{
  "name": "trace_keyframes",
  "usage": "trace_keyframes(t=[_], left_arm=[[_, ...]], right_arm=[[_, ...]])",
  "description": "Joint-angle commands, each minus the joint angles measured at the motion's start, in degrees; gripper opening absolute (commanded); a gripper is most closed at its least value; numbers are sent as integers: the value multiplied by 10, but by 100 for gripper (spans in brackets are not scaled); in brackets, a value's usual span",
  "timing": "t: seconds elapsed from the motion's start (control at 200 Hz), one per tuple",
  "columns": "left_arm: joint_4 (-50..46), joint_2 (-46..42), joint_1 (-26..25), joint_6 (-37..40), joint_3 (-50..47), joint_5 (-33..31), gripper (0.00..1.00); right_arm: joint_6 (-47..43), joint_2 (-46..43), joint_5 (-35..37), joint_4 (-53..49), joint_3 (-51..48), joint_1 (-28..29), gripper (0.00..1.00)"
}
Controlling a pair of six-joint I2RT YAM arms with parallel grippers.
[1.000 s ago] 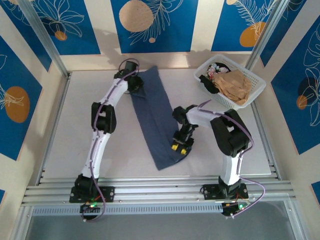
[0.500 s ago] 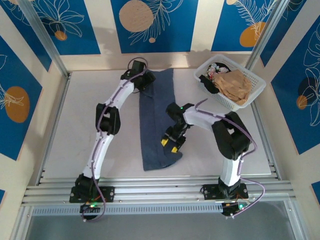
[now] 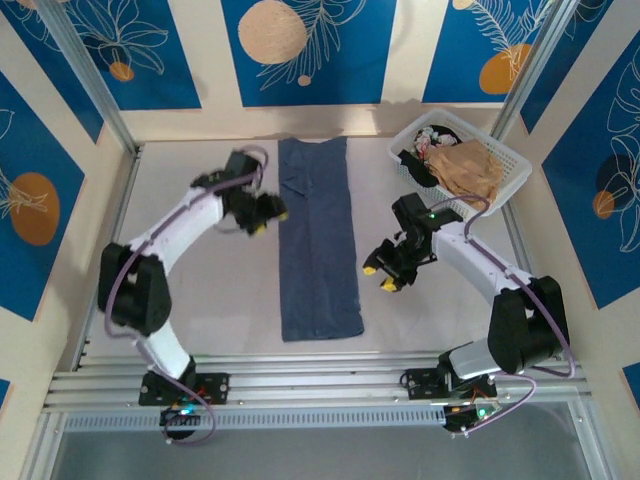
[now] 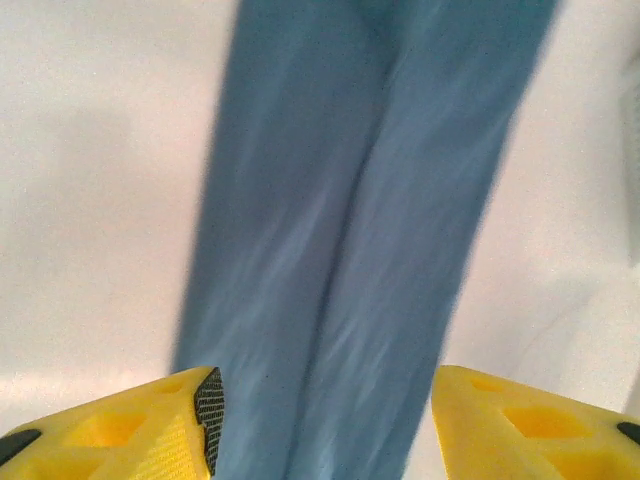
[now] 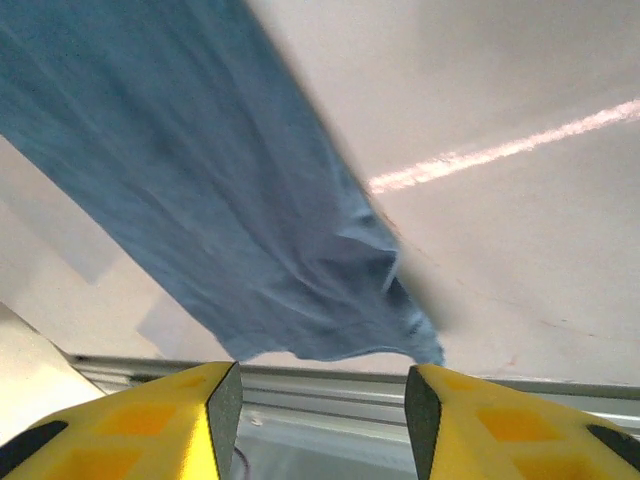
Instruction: Fold and stack the t-shirts
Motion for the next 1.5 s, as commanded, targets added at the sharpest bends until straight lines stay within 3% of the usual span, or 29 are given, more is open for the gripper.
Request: trace_keyframes(t=[0.0,0.15,0.41,0.815,1.08,1.185,1.375,1.495], left_arm=[[-1,-78,-66,-41,-121,73,63],[96,-114,-132,-145,-217,84,68],[150,-58,-197,-180,-223,64,64],[129,-15,-207,-159,-204,35,13],[119,-31,-207,-154,-219,38,6],[120,-32,-207,-152,-223,40,4],[114,-44,-207,-138,-225,37,0],[102,-71,-208,-120,-232,43,0]], right_arm=[[-74,2,-54,3,-34,6,50],[-82,18,-84,33,-79,9,51],[-85,35,-87,38,-88,32,51],[-59,83,-73,51,-91,100,48],[-10,110,-67,89,-104,141,42],[10,121,-61,105,-109,158,37],[30,129,-40,111,-105,171,11],[36,116,-39,75,-92,189,0]])
